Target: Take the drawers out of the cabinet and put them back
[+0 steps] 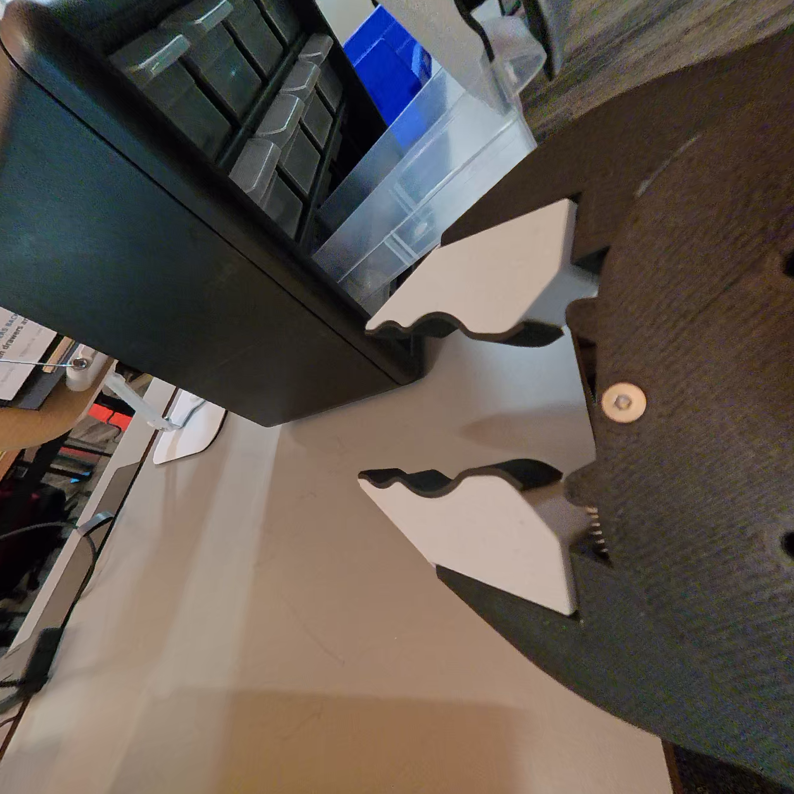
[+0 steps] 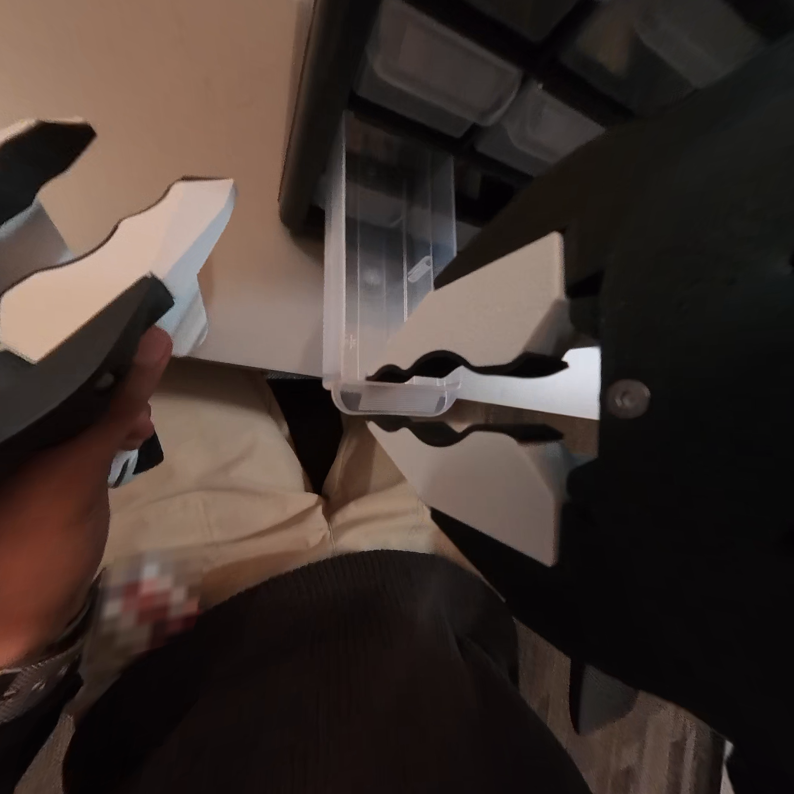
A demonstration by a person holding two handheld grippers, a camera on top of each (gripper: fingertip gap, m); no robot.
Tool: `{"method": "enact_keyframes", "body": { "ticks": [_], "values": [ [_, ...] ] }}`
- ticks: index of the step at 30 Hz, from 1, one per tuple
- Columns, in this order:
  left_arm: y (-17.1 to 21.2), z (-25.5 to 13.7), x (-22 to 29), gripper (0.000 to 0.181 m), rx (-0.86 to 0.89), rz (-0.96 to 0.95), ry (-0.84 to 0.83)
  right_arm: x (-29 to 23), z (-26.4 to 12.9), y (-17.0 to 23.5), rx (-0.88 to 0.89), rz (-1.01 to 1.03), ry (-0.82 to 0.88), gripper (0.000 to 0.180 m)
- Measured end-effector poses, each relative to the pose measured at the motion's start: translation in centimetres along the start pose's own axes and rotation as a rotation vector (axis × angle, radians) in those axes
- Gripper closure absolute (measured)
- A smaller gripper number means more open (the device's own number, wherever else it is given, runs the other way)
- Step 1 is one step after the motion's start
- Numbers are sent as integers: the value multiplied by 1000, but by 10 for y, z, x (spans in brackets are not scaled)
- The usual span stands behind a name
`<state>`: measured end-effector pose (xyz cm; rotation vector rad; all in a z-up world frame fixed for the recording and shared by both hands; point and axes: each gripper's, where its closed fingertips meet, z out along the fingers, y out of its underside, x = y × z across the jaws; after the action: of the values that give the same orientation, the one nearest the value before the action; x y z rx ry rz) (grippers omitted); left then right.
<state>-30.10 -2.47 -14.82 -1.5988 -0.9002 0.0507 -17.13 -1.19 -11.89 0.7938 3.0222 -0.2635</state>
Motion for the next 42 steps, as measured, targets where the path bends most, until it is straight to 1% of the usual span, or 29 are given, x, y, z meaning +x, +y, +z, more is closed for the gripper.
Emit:
{"method": "enact_keyframes", "body": {
  "ticks": [1, 5, 9, 11, 12, 13, 15, 17, 20, 22, 24, 26, 27, 29, 31, 32, 35, 38, 40, 42],
  "values": [
    [-2, 0, 0, 122, 11, 13, -3, 2, 2, 0, 1, -8, 11, 167],
    [-7, -2, 2, 122, 39, 78, -15, 13, 9, -4, 37, -19, 78, 166],
    [-6, -1, 4, 121, 36, 85, -10, 48, 14, 3, 9, -85, 326, 164],
    [-6, -1, 3, 121, 38, 81, -8, 55, 15, 4, 46, -93, 377, 164],
    [-6, -1, 3, 121, 39, 80, -8, 55, 15, 2, 85, -79, 378, 158],
    [-7, -1, 2, 121, 40, 79, -10, 54, 13, 0, 131, -55, 371, 149],
    [-6, -1, 1, 121, 35, 76, -8, 52, 6, -5, 254, 7, 357, 142],
    [-4, 0, 2, 121, 28, 77, -1, 45, -5, -13, 430, 55, 340, 136],
    [-2, 0, 7, 121, 22, 114, 12, 31, -24, -23, 745, 74, 334, 138],
    [-1, 1, 10, 120, 23, 165, 18, 19, -30, -21, 933, 63, 334, 140],
    [-2, 2, 12, 120, 31, 213, 9, 10, -28, -15, 1064, 57, 334, 141],
    [-5, 4, 11, 120, 52, 244, -16, 6, -21, -7, 1136, 64, 322, 143],
    [-8, 5, 9, 121, 70, 244, -37, 5, -17, -3, 1154, 69, 312, 144],
    [-20, 10, 8, 122, 115, 181, -57, 1, -9, 1, 1139, 51, 281, 146],
    [-31, 18, 13, 122, 142, 144, -36, 7, -3, 6, 1113, 38, 313, 150],
    [-36, 23, 11, 123, 154, 142, -50, 9, 0, 8, 1112, 35, 319, 153],
    [-46, 34, 9, 127, 169, 167, -59, 9, 9, 9, 1114, 36, 298, 155],
    [-45, 31, 5, 135, 167, 165, -41, 12, 11, 9, 1104, 6, 352, 163],
    [-37, 28, 5, 143, 151, 145, -1, 13, 8, 9, 1116, -11, 390, 180],
    [-28, 26, 7, 150, 122, 119, 51, 13, 2, 8, 1148, -8, 404, 180]
  ]
}}
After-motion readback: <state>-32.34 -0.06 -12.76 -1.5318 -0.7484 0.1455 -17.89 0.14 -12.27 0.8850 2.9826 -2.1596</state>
